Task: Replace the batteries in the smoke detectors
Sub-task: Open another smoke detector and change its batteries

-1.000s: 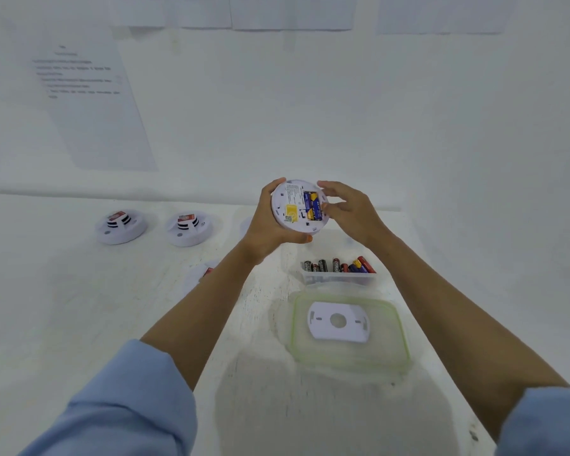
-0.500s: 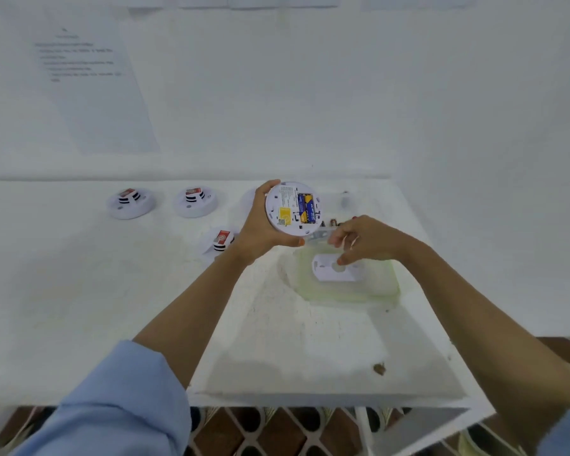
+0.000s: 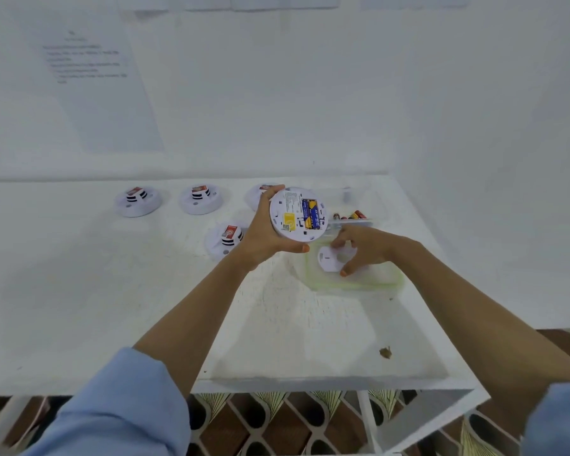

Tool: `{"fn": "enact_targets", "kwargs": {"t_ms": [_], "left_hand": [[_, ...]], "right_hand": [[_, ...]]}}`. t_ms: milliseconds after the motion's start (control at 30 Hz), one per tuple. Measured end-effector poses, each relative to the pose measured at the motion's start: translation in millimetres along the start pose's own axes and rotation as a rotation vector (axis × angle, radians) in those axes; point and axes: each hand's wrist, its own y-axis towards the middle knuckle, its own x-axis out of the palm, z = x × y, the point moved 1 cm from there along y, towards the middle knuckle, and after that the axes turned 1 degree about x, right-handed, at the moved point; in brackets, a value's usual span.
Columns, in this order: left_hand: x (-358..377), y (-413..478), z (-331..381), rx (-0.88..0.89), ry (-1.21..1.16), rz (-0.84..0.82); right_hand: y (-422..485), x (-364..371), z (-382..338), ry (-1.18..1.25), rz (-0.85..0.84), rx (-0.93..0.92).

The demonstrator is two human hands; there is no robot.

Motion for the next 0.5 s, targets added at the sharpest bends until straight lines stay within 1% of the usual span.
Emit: {"fn": "enact_targets", "kwargs": {"t_ms": [233, 333, 400, 500], "left_hand": [[2, 18, 0, -0.021, -0.012, 0.012], [-2, 32, 1, -0.017, 0.01, 0.022], [-5, 43, 2, -0.009, 0.012, 0.018], [-5, 59, 4, 0.003, 0.015, 0.009]], "right_hand": [[6, -6, -5, -0.116, -0.005, -0.019], [1, -25, -6, -0.136, 0.001, -0.048], [-4, -51, -5, -0.121, 0.072, -0.07], [-4, -94, -2, -0.017, 0.284, -0.13]]}}
